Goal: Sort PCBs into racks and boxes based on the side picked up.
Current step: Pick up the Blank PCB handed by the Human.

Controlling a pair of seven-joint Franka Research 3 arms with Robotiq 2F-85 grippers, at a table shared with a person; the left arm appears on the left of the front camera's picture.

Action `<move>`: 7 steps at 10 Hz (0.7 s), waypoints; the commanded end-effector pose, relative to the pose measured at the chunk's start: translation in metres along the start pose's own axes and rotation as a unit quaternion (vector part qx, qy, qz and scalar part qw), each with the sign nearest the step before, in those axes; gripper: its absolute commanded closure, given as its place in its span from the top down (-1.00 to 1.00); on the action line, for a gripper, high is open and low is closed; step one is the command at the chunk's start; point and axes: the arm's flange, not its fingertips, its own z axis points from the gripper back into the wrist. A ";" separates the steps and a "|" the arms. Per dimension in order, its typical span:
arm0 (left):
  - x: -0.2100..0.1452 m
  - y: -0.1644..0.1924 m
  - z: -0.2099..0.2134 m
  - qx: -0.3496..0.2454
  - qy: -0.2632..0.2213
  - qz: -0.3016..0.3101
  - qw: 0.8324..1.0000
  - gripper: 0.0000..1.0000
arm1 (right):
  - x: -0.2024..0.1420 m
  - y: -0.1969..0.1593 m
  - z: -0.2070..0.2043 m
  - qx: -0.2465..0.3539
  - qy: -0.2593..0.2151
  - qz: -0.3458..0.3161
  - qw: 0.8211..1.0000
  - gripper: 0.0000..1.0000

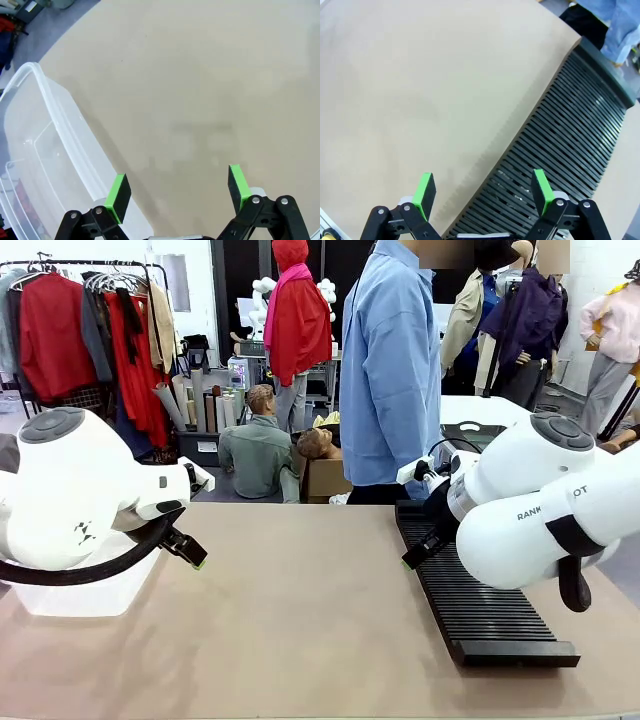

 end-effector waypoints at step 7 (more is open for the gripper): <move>0.009 0.008 0.010 -0.025 -0.001 0.032 0.999 1.00 | 0.008 -0.029 0.030 0.030 -0.001 -0.012 0.999 1.00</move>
